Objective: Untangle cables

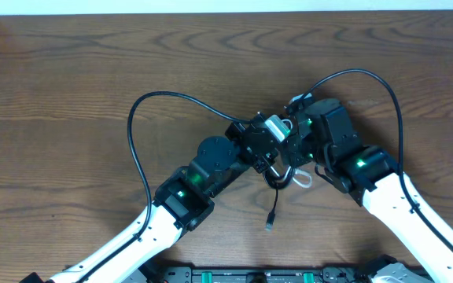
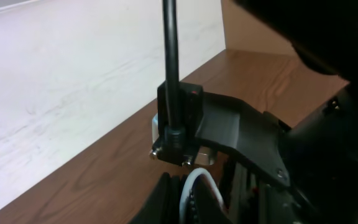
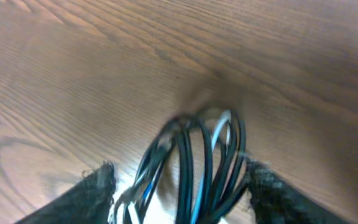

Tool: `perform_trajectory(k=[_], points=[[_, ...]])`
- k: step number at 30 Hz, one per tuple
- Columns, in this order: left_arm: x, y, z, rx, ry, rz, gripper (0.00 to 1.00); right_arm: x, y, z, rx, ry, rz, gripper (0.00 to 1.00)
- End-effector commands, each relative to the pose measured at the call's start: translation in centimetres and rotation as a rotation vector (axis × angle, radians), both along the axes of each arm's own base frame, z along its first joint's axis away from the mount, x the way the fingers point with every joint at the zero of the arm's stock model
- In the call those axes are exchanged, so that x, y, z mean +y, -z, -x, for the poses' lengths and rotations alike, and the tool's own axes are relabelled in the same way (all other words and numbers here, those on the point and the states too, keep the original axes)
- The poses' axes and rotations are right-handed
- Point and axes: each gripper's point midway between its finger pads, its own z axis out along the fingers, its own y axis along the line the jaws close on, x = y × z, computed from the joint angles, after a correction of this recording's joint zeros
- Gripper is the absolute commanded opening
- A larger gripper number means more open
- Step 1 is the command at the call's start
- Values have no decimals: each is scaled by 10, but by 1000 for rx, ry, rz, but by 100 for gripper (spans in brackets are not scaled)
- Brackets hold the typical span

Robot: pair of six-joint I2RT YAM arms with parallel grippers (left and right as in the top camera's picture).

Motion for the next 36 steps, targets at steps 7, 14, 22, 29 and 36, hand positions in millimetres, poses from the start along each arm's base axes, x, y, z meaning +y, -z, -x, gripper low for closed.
perform_trajectory(k=[7,14,22,29,36], points=[[2,-17,-1,-57,-2,9,7,5,16,-8,28,10,24,25],[4,-17,-3,-61,-18,2,8,2,17,-14,21,55,27,1],[28,7,-20,-9,-185,-91,94,-5,-36,-10,-113,80,-49,1],[29,28,-20,41,-185,-150,96,-19,-109,10,-302,92,-157,1],[26,46,-23,74,-183,-187,97,-28,-147,29,-402,85,-228,1]])
